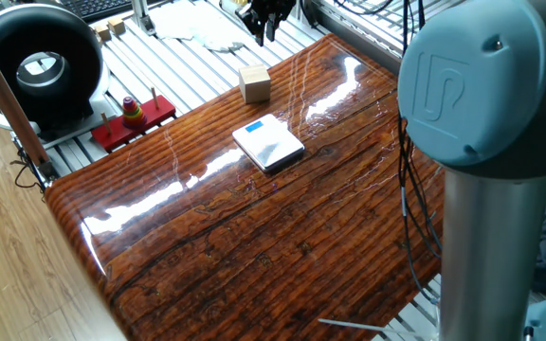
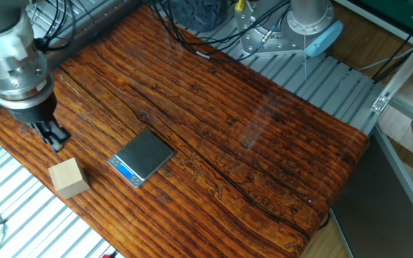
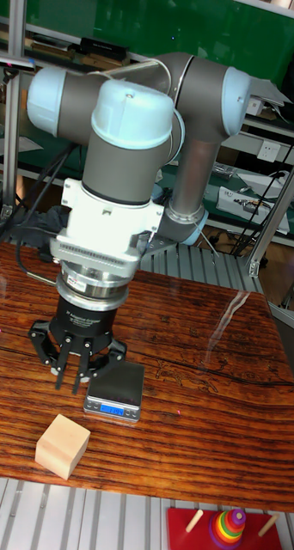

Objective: Place the block on the scale

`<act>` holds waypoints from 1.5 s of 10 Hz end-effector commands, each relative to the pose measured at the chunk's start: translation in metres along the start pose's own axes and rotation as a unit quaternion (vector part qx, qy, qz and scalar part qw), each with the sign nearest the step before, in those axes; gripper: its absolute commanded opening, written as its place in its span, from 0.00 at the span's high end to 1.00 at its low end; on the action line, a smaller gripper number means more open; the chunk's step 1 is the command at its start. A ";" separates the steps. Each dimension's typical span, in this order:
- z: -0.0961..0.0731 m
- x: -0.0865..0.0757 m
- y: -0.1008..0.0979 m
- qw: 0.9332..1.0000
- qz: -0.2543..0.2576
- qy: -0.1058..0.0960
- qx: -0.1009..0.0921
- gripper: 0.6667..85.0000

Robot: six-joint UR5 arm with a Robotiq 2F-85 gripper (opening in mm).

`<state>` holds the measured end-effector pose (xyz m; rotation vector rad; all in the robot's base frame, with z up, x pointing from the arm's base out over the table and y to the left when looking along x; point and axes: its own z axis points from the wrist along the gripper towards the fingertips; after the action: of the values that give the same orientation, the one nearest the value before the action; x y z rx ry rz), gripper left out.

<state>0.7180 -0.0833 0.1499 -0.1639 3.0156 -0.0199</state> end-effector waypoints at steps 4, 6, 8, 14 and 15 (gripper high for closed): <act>-0.002 -0.012 0.021 0.923 -0.385 -0.003 -0.004 0.55; 0.006 -0.009 0.012 0.916 -0.400 0.011 0.022 0.51; 0.015 -0.013 0.015 0.901 -0.432 -0.011 0.018 0.47; 0.036 -0.018 0.006 0.803 -0.594 -0.031 0.027 0.47; 0.044 -0.017 -0.005 0.802 -0.596 -0.025 0.037 0.47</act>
<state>0.7392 -0.0748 0.1212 -1.8184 2.3730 -0.2040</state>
